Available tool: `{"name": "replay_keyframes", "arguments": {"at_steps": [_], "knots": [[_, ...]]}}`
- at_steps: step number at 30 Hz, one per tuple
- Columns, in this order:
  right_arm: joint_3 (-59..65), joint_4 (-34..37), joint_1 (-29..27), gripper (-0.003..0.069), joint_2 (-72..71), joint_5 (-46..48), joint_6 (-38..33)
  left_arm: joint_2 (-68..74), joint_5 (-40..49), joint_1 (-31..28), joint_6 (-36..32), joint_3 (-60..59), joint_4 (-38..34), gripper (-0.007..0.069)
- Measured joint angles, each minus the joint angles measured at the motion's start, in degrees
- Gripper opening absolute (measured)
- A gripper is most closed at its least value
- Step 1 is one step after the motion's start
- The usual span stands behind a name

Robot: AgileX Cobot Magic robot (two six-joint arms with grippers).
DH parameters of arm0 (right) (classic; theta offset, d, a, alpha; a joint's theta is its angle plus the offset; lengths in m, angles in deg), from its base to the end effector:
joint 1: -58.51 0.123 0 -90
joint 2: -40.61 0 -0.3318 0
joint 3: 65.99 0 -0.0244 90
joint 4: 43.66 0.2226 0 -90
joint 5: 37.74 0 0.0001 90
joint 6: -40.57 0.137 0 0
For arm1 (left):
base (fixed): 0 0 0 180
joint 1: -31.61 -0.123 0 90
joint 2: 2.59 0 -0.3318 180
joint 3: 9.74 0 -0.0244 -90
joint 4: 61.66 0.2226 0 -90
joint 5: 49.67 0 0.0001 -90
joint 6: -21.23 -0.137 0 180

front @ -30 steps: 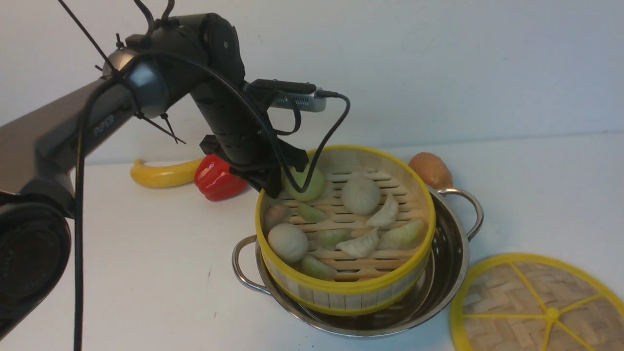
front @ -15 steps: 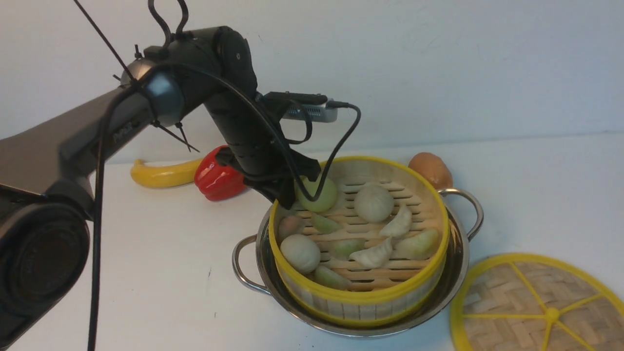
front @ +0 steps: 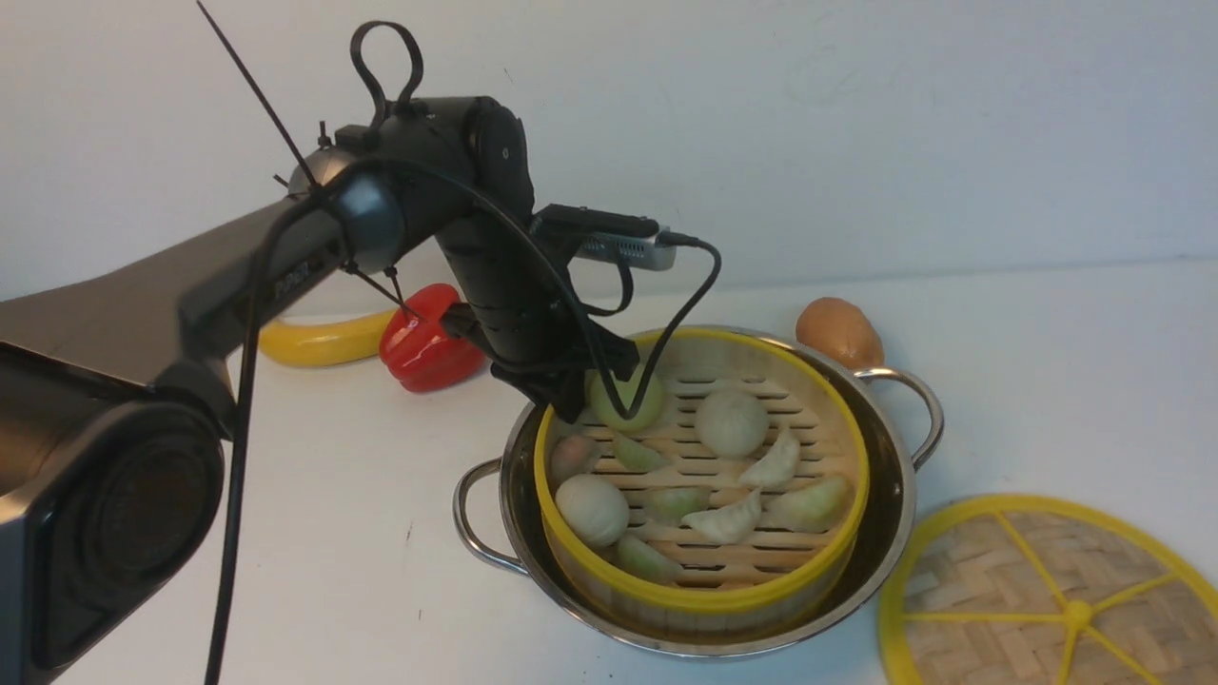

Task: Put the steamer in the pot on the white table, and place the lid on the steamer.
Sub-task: 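Place the bamboo steamer basket with dumplings into the steel pot with the left gripper, then move the gripper down to the bamboo steamer lid and grasp its center knob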

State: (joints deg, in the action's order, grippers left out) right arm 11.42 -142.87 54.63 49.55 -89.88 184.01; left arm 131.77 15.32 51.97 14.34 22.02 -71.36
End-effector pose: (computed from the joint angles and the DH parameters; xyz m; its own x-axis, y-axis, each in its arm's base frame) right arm -0.0148 0.1080 0.2012 -0.5626 0.4303 -0.7059 -0.4818 0.5232 0.7029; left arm 0.4467 -0.1881 0.2034 -0.8954 0.3830 -0.2272 0.4189 0.8974 -0.1382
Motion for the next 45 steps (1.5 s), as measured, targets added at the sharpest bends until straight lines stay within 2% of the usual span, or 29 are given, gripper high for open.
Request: {"name": "replay_keyframes", "arguments": {"at_steps": [17, 22, 28, 31, 34, 39, 42, 44, 45], "knots": [[0.0, 0.0, 0.0, 0.0249, 0.0, 0.67, 0.0, 2.21, -1.15, 0.0, 0.07, 0.12, -0.63, 0.0062], [0.0, 0.0, 0.0, 0.0249, 0.0, 1.09, -0.05, 2.21, -2.0, 0.0, 0.07, 0.92, -1.45, 0.0127], [0.0, -0.06, 0.0, 0.0249, 0.0, 1.17, -0.05, 2.21, 0.89, 0.0, 0.07, 6.92, -1.31, 0.0264], [0.0, -0.06, 0.0, 0.0249, 0.0, 2.06, -0.05, 2.13, 3.74, 0.02, 0.07, 11.87, 0.89, 0.0305], [0.0, 0.53, 0.0, 0.0249, 0.0, 5.4, -0.86, 1.06, 4.29, 0.06, 0.42, 17.85, 7.35, 0.0319], [-1.48, 6.02, 0.0, 0.0249, 0.0, 12.31, -7.16, -6.07, 4.4, 0.06, 3.12, 20.51, 14.82, 0.029], [-7.26, 14.26, 0.0, 0.0249, 0.0, 20.25, -20.46, -14.4, 4.4, 0.06, 3.73, 20.48, 15.95, 0.0228], [-9.47, 17.29, 0.0, 0.0249, 0.0, 22.52, -25.79, -16.85, 4.4, 0.06, 3.73, 20.23, 16.0, 0.0202], [-13.37, 20.81, 0.0, 0.0249, 0.3, 25.8, -31.84, -21.01, 4.47, 0.06, 3.56, 19.59, 16.0, 0.0167]]}}
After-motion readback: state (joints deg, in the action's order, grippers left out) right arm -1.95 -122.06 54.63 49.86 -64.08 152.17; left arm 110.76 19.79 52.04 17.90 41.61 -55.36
